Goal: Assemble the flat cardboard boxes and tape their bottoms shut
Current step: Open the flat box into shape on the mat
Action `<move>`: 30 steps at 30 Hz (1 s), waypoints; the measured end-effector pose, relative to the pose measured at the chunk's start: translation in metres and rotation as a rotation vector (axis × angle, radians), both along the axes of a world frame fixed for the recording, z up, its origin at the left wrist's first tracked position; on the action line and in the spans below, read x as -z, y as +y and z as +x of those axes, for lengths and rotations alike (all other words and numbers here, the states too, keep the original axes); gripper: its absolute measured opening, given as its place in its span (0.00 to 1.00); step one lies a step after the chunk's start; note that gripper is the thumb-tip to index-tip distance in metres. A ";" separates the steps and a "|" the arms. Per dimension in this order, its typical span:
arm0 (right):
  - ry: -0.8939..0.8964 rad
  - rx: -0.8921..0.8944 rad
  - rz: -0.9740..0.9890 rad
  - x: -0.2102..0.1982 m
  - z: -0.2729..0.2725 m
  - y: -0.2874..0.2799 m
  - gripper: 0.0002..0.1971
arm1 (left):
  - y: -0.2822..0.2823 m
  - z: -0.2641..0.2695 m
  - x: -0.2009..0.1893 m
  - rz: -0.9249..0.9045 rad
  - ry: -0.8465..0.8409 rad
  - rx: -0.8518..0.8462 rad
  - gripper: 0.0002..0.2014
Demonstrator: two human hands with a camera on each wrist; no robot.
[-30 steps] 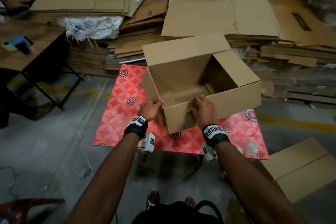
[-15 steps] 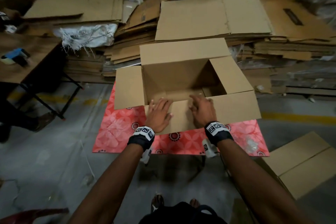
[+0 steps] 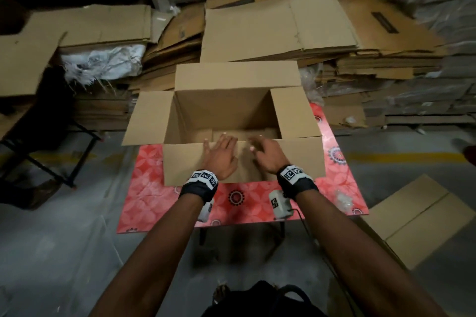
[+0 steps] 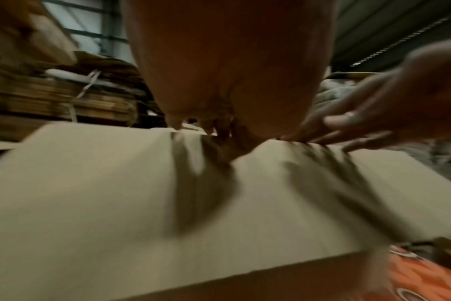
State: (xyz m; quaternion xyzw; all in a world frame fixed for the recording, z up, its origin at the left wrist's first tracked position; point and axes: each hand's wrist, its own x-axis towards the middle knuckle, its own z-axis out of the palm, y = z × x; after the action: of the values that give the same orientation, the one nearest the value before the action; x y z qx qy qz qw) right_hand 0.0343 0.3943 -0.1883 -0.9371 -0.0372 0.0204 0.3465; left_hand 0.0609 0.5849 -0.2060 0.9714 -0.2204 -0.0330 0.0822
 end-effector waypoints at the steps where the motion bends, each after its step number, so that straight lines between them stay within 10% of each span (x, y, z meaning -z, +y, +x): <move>1: -0.025 0.028 -0.031 -0.003 0.003 -0.010 0.27 | -0.009 0.000 0.000 -0.016 0.006 -0.001 0.32; 10: -0.127 0.025 -0.763 -0.028 0.009 -0.065 0.19 | -0.052 -0.001 0.011 -0.103 0.019 0.042 0.32; 15: -0.349 0.349 -0.772 -0.058 0.008 -0.083 0.17 | -0.051 0.001 0.015 -0.156 -0.010 0.026 0.31; 23: 0.228 0.558 -0.643 -0.028 0.002 -0.127 0.51 | -0.053 -0.003 0.017 -0.177 -0.051 0.001 0.31; 30: 0.271 0.567 -0.364 -0.004 -0.007 -0.119 0.54 | -0.053 -0.003 0.018 -0.188 -0.048 -0.002 0.31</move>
State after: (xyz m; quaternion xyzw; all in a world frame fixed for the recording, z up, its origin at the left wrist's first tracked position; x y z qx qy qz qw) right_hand 0.0272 0.2749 -0.1848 -0.9453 0.2746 0.0540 0.1676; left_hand 0.0581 0.5320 -0.2243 0.9601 -0.2237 0.0110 0.1676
